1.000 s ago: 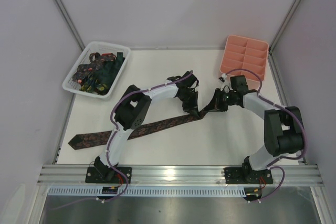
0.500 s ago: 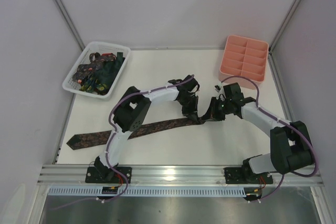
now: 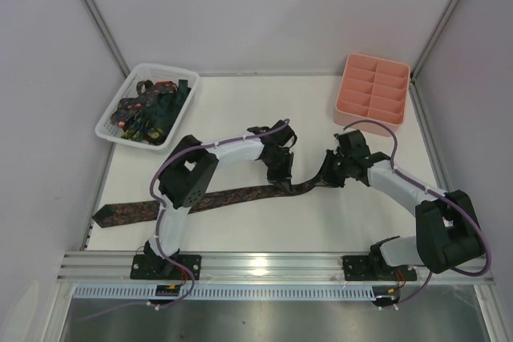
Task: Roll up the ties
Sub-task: Roll the tie
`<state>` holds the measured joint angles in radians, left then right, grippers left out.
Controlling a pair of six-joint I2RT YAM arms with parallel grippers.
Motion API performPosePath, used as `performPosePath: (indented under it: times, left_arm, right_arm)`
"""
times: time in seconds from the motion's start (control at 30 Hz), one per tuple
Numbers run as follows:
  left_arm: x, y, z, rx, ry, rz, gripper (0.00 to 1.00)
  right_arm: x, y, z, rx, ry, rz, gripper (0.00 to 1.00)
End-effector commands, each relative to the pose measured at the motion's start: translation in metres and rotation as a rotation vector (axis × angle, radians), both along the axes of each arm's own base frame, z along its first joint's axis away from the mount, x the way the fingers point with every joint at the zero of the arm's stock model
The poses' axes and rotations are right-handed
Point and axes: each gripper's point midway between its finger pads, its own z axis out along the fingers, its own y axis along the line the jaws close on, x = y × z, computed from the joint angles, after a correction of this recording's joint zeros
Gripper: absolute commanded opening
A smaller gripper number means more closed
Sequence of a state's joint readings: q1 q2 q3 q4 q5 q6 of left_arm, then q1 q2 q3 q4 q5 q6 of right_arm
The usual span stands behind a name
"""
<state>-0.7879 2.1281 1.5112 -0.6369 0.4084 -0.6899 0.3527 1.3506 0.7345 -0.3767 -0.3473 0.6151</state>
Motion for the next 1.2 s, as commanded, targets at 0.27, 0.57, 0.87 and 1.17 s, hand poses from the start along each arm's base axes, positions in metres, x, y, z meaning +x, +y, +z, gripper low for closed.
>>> performPosePath:
  times: [0.27,0.57,0.87,1.17]
  left_arm:
    - [0.004,0.022,0.052,-0.032,-0.137,0.007,0.00]
    - [-0.005,0.073,0.032,0.066,-0.133,0.045,0.00]
    - [-0.007,0.082,0.016,0.099,-0.122,0.059,0.01]
    - [-0.012,0.092,0.000,0.131,-0.100,0.075,0.00]
  right_arm:
    - [0.001,-0.003,-0.002,-0.041,0.004,-0.037,0.00]
    - [0.006,0.009,0.003,-0.077,-0.012,-0.027,0.00]
    - [0.005,0.034,0.004,-0.104,-0.015,0.017,0.00]
    - [0.011,0.068,0.014,-0.095,-0.031,0.075,0.00]
